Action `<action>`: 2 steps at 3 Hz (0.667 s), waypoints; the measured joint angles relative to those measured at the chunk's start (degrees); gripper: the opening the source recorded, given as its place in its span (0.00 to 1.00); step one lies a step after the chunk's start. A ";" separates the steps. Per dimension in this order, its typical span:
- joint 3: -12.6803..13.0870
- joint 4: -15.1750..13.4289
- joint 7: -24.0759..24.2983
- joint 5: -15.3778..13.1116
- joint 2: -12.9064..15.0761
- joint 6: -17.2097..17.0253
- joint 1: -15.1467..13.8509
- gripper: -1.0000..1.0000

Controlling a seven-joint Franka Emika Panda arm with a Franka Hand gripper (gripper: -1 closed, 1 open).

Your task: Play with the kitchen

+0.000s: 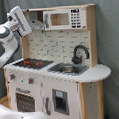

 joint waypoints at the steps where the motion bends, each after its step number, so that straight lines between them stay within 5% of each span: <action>1: 0.11 1.40 0.00 0.63 0.06 -1.02 -1.06 1.00; 2: 0.13 2.00 0.00 0.90 0.07 -1.50 -1.51 0.00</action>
